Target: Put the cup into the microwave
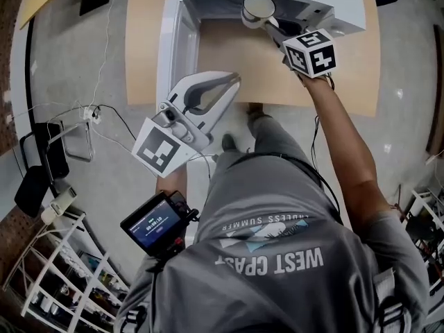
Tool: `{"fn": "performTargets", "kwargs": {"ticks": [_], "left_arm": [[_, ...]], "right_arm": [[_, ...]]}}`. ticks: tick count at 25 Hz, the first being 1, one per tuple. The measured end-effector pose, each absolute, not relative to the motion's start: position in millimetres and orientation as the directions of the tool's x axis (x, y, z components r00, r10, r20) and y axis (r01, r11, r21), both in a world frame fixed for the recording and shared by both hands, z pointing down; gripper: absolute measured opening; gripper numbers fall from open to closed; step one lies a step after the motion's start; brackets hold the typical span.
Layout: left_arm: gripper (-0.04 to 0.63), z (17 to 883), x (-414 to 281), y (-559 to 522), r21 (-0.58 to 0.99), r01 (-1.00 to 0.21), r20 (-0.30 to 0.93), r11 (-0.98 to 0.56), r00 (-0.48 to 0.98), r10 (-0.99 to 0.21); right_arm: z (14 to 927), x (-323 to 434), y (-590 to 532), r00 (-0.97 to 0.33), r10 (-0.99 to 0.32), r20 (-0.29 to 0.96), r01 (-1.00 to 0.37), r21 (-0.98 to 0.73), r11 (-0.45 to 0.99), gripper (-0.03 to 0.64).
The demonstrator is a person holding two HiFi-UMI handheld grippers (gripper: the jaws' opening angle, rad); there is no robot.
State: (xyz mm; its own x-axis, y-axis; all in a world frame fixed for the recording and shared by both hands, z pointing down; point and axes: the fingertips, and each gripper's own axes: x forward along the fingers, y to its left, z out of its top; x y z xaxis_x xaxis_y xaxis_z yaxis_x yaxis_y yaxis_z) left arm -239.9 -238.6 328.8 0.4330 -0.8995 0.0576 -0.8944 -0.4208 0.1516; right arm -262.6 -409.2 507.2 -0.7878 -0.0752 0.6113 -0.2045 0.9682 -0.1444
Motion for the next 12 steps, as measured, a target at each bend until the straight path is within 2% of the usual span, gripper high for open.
{"fn": "performTargets", "kwargs": {"ticks": [12], "left_arm": [[0.023, 327.7, -246.0, -244.0, 0.268, -0.882, 0.025, -0.387, 0.408, -0.913]], "right_arm": [[526.9, -298.7, -458.9, -0.786, -0.194, 0.586, -0.290, -0.074, 0.954, 0.074]]}}
